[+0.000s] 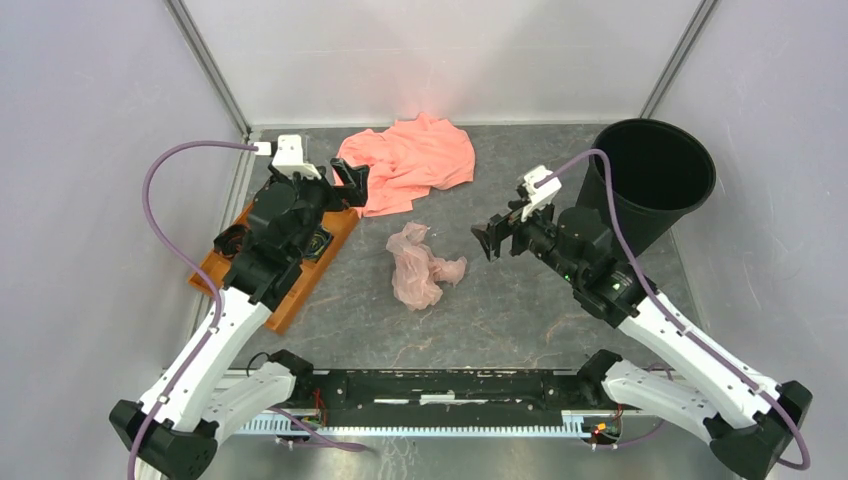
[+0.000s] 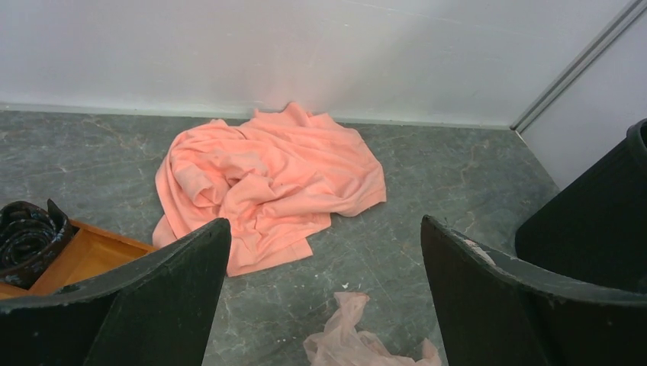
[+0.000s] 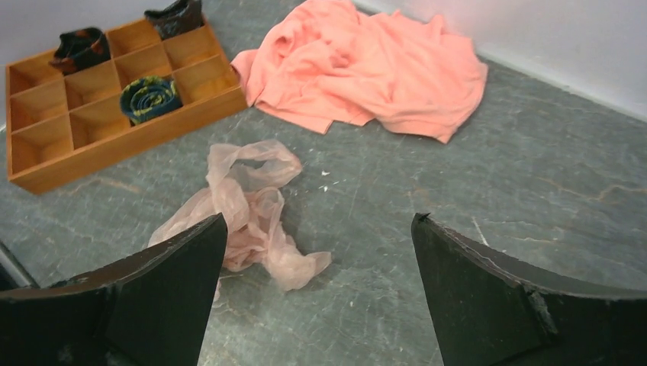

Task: Put the trash bags into the trash bin

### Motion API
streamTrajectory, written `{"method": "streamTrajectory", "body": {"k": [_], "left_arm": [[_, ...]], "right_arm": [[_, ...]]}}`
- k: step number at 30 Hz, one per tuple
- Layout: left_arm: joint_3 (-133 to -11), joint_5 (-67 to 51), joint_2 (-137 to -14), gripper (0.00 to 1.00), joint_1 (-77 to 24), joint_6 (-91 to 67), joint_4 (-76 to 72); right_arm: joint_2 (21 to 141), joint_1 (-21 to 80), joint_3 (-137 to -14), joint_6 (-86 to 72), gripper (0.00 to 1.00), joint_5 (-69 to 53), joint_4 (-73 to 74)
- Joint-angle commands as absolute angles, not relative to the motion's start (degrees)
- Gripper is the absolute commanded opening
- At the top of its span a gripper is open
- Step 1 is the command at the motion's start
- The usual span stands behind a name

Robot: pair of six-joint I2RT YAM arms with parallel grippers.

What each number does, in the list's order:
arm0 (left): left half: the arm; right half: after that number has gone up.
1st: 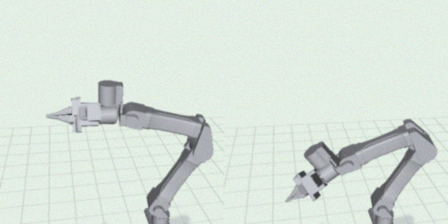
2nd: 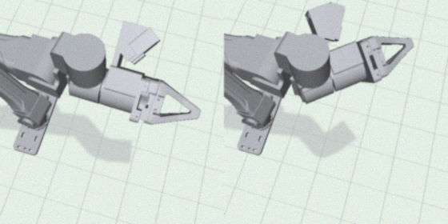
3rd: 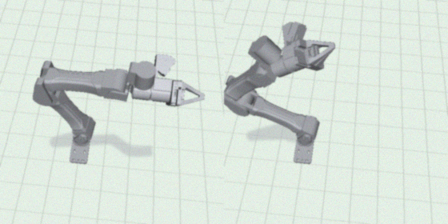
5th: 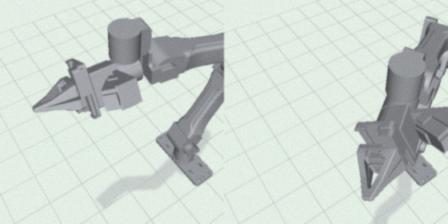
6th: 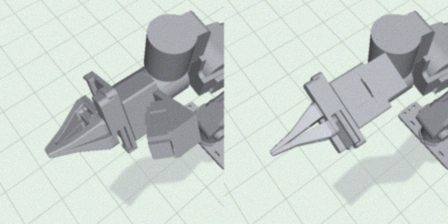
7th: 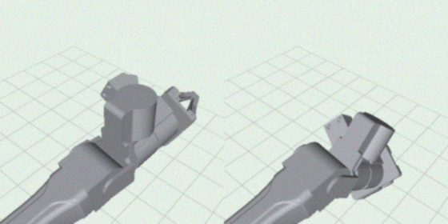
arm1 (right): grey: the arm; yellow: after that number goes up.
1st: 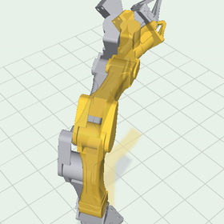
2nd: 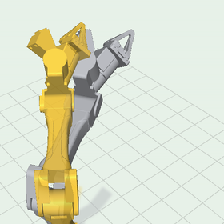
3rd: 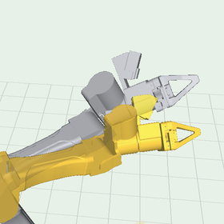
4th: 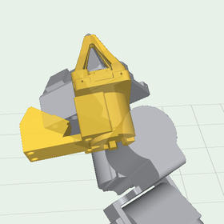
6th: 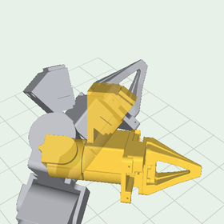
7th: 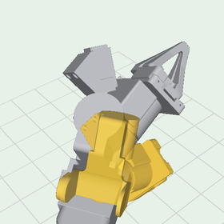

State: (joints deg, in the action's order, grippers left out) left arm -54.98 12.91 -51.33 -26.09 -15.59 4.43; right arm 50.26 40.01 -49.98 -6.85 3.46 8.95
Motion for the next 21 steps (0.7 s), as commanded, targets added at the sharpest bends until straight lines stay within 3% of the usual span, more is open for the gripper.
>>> {"method": "streamTrajectory", "body": {"k": [1,15,21], "left_arm": [[-54.9,12.5,-52.2,1.0,-25.4,-10.8,-1.2],[-59.9,15.1,-61.1,1.0,-25.2,-13.0,3.7],[-62.2,15.7,-67.1,1.0,-25.1,-21.5,11.0]], "right_arm": [[52.0,42.7,-49.7,-7.5,0.98,6.7,5.7],[57.8,44.4,-46.8,-9.5,0.98,11.4,8.2],[59.2,44.4,-47.5,-10.3,0.98,7.4,12.2]]}}
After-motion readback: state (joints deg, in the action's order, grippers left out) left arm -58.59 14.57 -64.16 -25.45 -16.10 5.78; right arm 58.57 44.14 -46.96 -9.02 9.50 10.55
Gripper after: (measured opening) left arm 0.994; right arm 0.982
